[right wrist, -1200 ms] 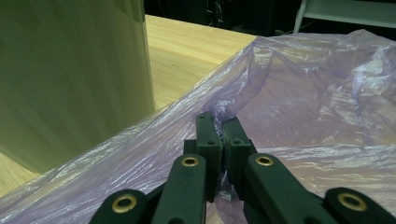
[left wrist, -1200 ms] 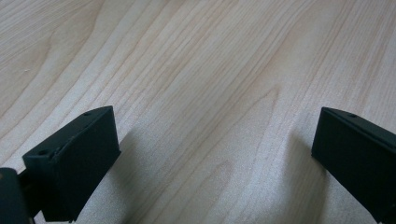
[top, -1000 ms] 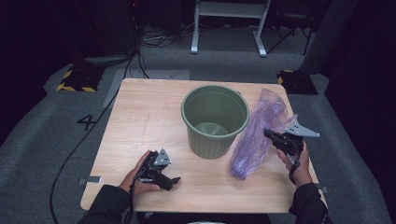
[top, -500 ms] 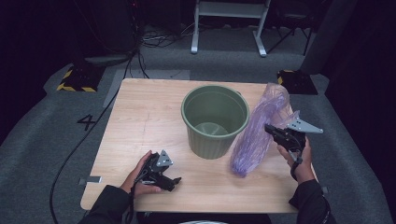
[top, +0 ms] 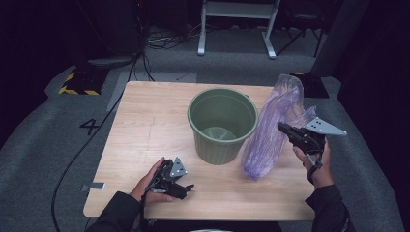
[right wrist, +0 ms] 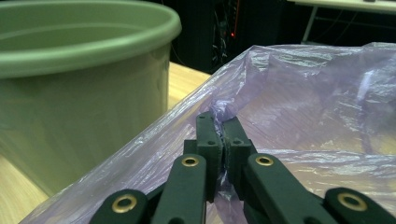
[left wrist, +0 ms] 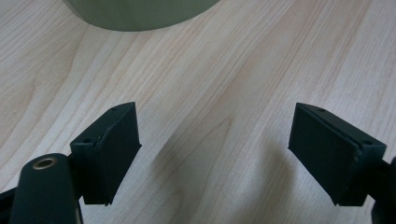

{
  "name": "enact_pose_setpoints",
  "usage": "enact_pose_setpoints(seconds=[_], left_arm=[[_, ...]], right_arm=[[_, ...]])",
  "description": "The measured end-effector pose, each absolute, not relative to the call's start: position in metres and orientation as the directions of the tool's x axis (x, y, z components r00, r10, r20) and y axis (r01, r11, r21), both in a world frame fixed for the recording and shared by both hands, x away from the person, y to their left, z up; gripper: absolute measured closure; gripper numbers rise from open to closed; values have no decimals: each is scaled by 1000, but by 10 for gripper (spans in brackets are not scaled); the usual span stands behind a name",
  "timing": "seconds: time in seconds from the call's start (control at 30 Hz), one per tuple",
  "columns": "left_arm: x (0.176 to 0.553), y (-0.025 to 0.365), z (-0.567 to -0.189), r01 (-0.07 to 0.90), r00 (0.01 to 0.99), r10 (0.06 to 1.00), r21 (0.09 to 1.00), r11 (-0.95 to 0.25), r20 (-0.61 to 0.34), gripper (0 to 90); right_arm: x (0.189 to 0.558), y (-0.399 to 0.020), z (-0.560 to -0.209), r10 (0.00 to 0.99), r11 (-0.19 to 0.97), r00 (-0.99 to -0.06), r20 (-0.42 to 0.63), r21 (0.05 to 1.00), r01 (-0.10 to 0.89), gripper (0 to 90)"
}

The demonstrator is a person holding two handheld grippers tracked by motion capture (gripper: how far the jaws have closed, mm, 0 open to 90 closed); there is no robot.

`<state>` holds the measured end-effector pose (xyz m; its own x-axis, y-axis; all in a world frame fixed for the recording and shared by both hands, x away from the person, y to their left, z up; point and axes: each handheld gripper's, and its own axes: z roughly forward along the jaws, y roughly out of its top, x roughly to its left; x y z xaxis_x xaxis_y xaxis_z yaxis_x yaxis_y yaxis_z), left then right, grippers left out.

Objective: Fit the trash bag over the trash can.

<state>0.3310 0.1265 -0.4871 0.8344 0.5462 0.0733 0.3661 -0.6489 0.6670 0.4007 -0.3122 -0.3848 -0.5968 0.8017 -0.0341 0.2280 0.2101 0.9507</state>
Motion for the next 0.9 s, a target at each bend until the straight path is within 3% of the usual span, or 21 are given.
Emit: enact_pose_setpoints(seconds=[0.6,0.9], left_arm=[[340,138,-492,385,819,567,646,-659,90,170],[344,142,-497,410,813,581,671,-618,38,152]], right_arm=[[386,-317,-345,789,191,-611,-57,969,156,885],[379,-320,-329,779,178,-624,-62,976,124,885]])
